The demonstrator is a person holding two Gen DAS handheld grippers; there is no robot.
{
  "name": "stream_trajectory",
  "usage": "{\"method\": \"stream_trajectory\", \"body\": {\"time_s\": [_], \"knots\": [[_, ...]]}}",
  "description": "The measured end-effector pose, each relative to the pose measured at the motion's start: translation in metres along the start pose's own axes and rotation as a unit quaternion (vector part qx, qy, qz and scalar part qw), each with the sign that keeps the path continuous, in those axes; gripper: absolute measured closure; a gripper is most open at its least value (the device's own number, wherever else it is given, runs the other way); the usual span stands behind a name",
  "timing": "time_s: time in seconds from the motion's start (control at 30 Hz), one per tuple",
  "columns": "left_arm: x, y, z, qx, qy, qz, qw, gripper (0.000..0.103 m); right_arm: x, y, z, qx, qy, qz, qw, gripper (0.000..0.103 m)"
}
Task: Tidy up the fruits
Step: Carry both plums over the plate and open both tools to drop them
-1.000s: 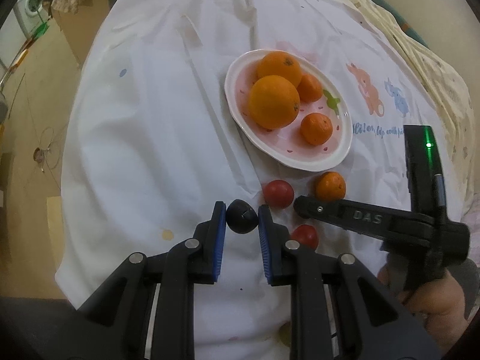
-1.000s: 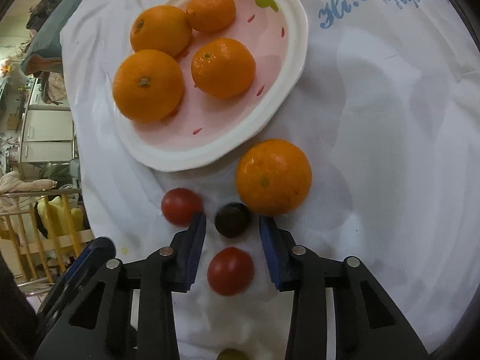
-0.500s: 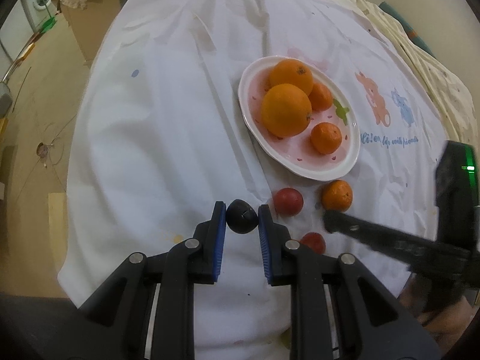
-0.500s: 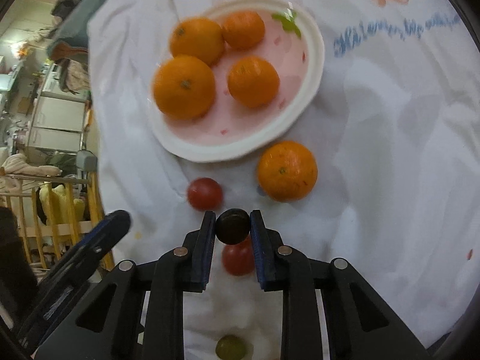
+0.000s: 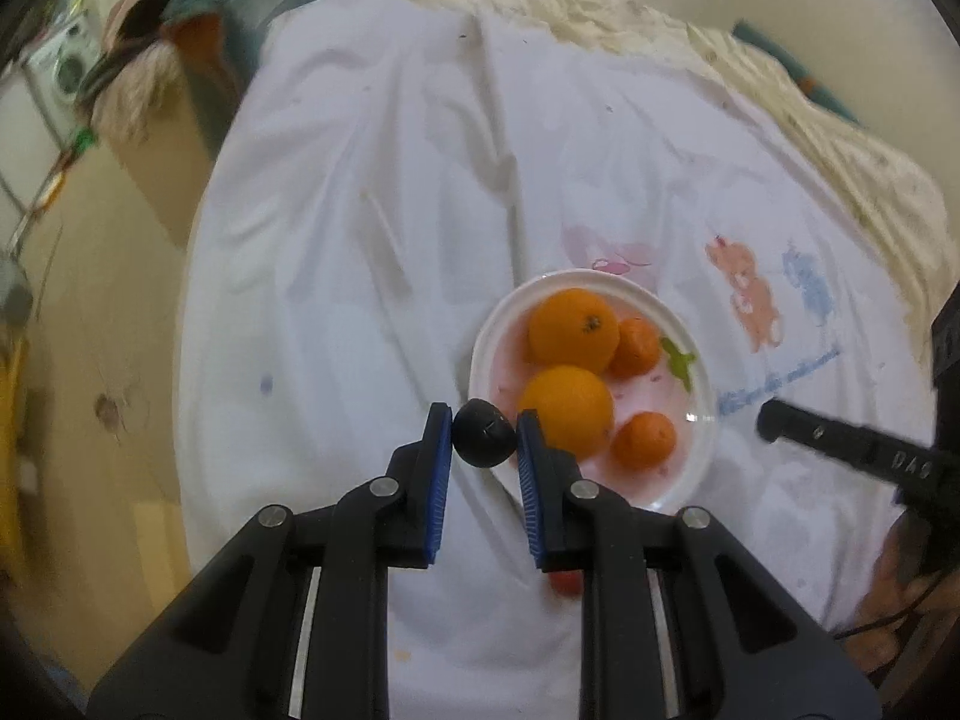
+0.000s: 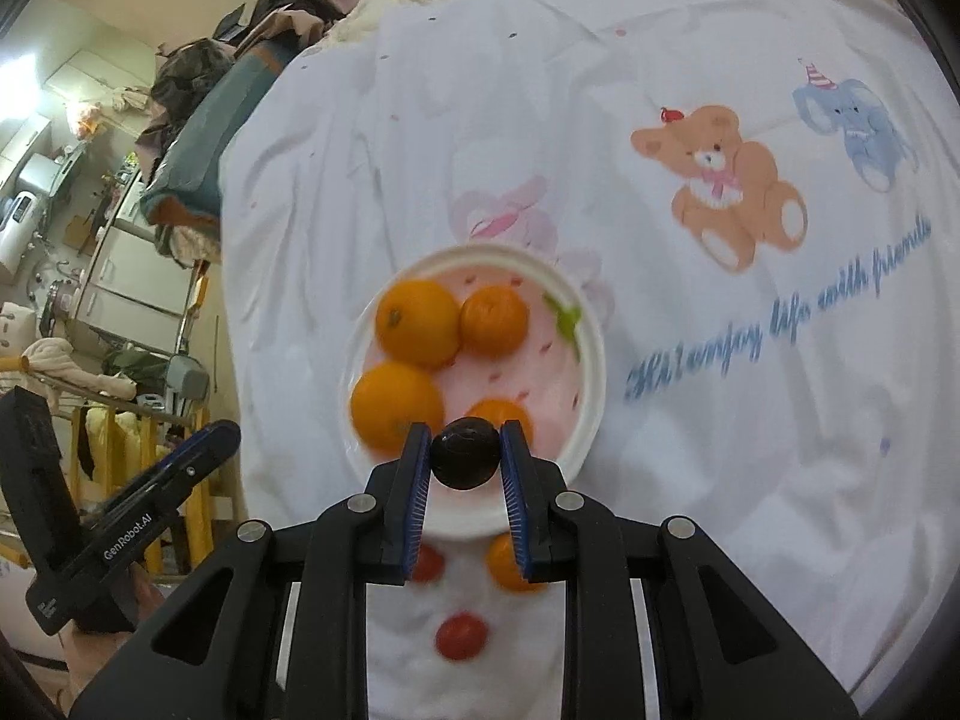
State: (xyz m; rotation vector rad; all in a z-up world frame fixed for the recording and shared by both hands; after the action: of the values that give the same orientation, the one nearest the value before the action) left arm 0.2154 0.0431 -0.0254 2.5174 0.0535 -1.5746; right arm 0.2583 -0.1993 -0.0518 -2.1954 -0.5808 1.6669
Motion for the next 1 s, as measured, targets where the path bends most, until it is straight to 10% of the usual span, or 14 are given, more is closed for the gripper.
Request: {"method": "stream_trajectory", "body": {"time_s": [0.93,1.0], "knots": [[0.092,0.005,-0.030,-0.036,-0.066,0.049,0.9959,0.084,0.062,0.030,-0.024,0.006,-0.039,0.003,0.999,0.075],[0.093,0.004,-0.030,-0.040,-0.072,0.048,0.9955,0.071,0.060,0.030,-0.024,0.007,-0.035,-0.003,0.999,0.075]]}}
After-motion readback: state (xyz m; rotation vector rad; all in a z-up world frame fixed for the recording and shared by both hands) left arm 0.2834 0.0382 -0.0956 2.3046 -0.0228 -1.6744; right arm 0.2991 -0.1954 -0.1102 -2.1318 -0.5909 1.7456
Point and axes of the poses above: each gripper's, at about its wrist camera, not at the fingertips, and x roughly the way its jaws point, y to its right, z to its underside, the point moved 1 cm from there along x, roughly the way its jaws point
